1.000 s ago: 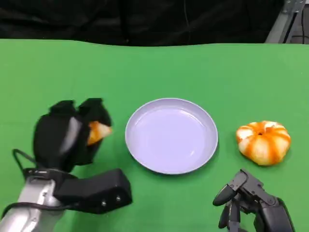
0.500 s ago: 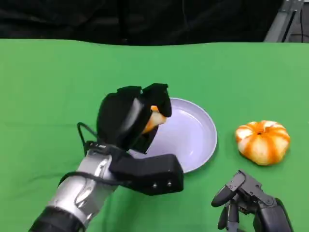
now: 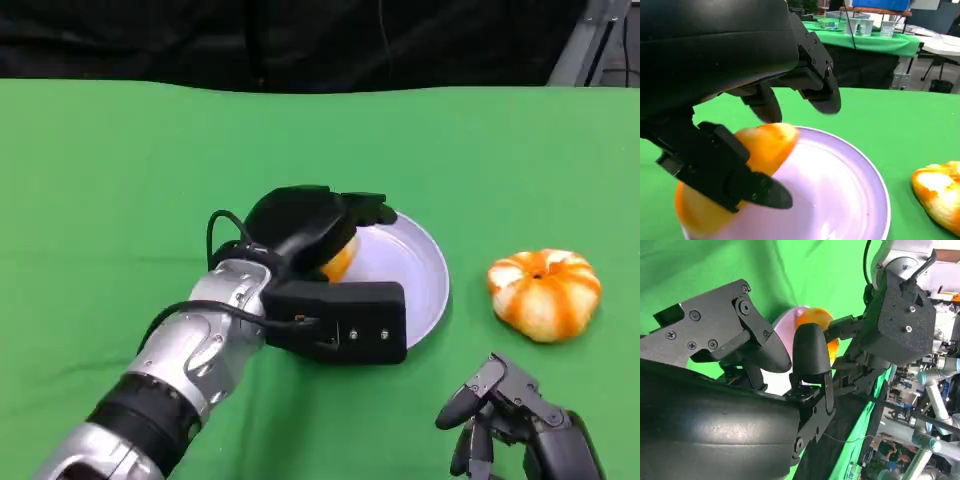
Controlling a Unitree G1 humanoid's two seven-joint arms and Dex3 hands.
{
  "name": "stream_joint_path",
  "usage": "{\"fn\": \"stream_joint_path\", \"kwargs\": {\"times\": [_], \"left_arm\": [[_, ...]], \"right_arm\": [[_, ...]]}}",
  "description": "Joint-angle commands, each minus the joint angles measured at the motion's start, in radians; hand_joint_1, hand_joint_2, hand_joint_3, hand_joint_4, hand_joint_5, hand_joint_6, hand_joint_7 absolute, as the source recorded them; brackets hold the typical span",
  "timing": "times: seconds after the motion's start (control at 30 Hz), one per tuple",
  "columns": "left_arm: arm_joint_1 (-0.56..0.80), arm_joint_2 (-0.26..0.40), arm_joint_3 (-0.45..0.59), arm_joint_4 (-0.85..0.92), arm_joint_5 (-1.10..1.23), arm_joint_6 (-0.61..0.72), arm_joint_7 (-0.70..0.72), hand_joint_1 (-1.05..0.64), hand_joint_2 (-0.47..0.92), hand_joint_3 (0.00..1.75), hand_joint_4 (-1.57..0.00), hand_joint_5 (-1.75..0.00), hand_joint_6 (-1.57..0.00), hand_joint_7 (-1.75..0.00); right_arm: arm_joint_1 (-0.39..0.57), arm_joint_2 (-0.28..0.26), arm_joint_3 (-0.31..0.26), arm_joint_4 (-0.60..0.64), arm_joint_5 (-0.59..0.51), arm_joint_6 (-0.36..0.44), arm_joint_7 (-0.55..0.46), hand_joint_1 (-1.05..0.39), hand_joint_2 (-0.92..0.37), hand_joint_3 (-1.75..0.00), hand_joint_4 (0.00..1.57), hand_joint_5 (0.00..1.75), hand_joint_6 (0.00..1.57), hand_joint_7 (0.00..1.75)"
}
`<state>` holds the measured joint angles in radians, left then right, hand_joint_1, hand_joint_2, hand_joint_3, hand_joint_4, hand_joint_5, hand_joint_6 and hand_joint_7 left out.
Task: Grasp the bread from the table and place it into the plate.
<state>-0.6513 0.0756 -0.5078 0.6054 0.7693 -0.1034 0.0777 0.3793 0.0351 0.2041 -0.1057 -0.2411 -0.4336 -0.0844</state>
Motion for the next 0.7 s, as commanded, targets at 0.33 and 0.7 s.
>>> {"fn": "stream_joint_path", "kwargs": {"times": [0.33,0.7], "left_arm": [[0.022,0.053,-0.022,-0.129,-0.072,0.094,-0.342,-1.05,0.92,0.62,0.0,0.0,0.0,0.0],[0.096,0.08,0.039,-0.219,-0.132,0.043,-0.298,-1.02,0.92,0.55,-0.01,-0.01,-0.02,-0.01]], "right_arm": [[0.012,-0.01,-0.001,-0.029,-0.015,0.004,-0.009,-0.2,-0.69,-1.44,0.78,1.75,0.45,1.75],[0.011,-0.008,-0.002,-0.03,-0.006,0.007,-0.003,-0.2,-0.7,-1.44,0.78,1.75,0.45,1.75]]}}
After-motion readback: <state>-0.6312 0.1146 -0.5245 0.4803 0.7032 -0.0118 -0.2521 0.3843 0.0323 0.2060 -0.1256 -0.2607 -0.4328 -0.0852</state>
